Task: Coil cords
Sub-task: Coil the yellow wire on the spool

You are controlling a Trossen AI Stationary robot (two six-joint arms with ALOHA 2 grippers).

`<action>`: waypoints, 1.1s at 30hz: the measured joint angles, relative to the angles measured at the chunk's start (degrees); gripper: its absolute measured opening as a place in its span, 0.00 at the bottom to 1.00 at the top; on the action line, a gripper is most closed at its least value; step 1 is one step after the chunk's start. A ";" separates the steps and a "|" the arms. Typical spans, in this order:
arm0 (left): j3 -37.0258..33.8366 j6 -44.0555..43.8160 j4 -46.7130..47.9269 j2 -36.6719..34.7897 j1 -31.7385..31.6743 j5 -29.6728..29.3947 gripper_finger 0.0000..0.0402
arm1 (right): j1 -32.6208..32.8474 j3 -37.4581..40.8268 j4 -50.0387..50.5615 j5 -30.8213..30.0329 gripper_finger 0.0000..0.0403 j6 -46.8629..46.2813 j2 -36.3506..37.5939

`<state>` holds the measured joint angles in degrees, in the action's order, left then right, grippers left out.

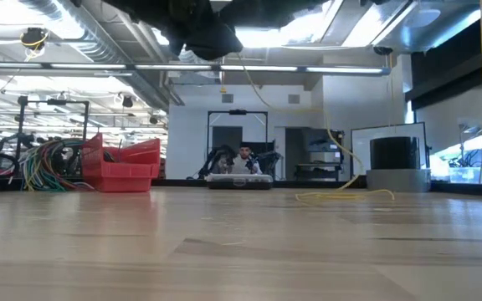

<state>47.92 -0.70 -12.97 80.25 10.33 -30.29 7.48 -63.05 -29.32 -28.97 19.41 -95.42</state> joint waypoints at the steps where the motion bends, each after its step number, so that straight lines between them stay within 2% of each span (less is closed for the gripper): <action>1: 0.00 0.13 0.03 0.00 0.02 -0.71 0.01 | 0.04 -0.36 -0.05 -0.05 0.01 -0.74 0.00; 7: 0.09 0.69 -0.05 0.00 -0.04 -1.81 0.01 | 0.11 -1.75 -0.02 0.19 0.01 -2.52 1.64; 20: 0.19 0.71 -0.54 -0.01 -0.04 -1.42 0.01 | 0.13 -1.92 0.85 2.06 0.01 -2.52 10.45; 29: 0.02 1.20 0.12 0.13 0.00 -1.28 0.01 | 0.09 -2.01 -0.27 5.52 0.01 -2.51 16.87; 33: -0.53 1.57 4.30 0.91 0.02 -0.93 0.01 | 0.09 -2.70 -2.66 8.34 0.01 -3.03 20.18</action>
<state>47.39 0.86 -8.67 81.15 10.35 -31.22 7.57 -65.75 -31.98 -20.63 16.37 -75.24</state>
